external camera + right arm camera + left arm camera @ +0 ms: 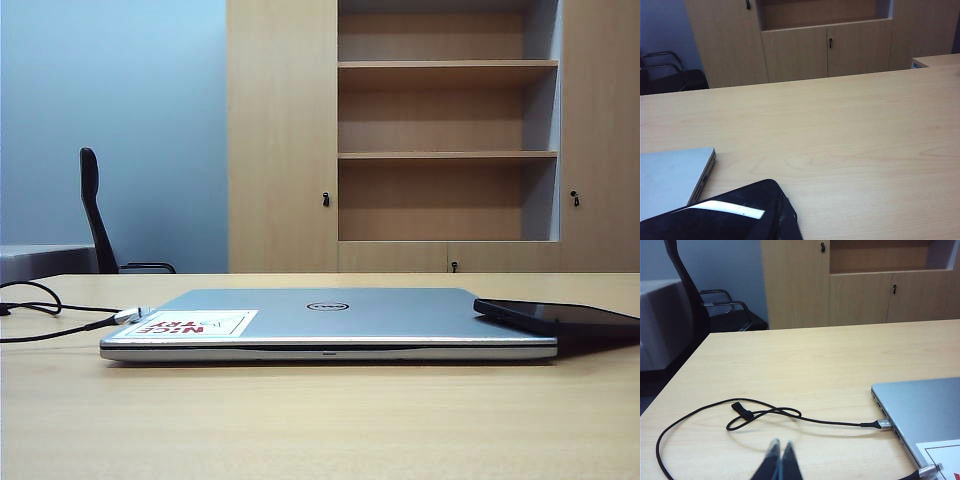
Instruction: Pick up the charging cable and the phone, plug the charging cable into the charging port on the phone, and finally place them back on the table.
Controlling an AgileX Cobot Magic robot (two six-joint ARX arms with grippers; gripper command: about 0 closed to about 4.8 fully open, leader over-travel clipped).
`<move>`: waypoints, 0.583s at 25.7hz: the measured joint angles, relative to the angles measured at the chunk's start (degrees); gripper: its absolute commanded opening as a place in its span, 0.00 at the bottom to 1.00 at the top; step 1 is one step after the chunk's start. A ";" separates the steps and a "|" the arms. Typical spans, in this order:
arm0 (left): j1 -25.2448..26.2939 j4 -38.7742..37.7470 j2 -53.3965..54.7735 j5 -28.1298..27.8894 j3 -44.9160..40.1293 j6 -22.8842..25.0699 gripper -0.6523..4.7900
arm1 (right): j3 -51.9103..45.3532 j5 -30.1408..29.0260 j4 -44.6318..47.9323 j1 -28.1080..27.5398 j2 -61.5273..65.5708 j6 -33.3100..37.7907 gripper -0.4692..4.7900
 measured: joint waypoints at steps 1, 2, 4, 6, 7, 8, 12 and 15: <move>0.00 0.00 0.00 0.00 0.00 0.02 0.11 | 0.00 0.00 0.00 0.00 0.00 0.00 0.09; 0.00 0.00 0.00 0.00 0.00 0.02 0.11 | 0.00 0.00 0.00 0.00 0.00 0.00 0.09; 0.00 0.00 0.00 0.00 0.00 0.02 0.11 | 0.00 0.00 0.00 0.00 0.00 0.00 0.09; 0.00 0.00 0.00 0.00 0.00 0.02 0.11 | 0.00 0.00 0.00 0.00 0.00 -0.15 0.09; 0.00 0.00 0.00 0.02 0.00 0.02 0.11 | 0.00 0.00 0.00 0.07 0.00 -0.28 0.09; 0.00 0.00 0.00 0.00 0.00 0.02 0.11 | 0.00 0.00 0.02 0.13 0.00 -0.52 0.09; 0.00 0.02 0.00 0.00 0.00 -0.11 0.11 | 0.09 -0.09 0.00 0.39 0.00 -2.03 0.09; 0.00 0.66 0.00 0.00 0.04 -2.64 0.11 | 3.98 -0.07 -1.36 0.37 0.09 -2.43 0.09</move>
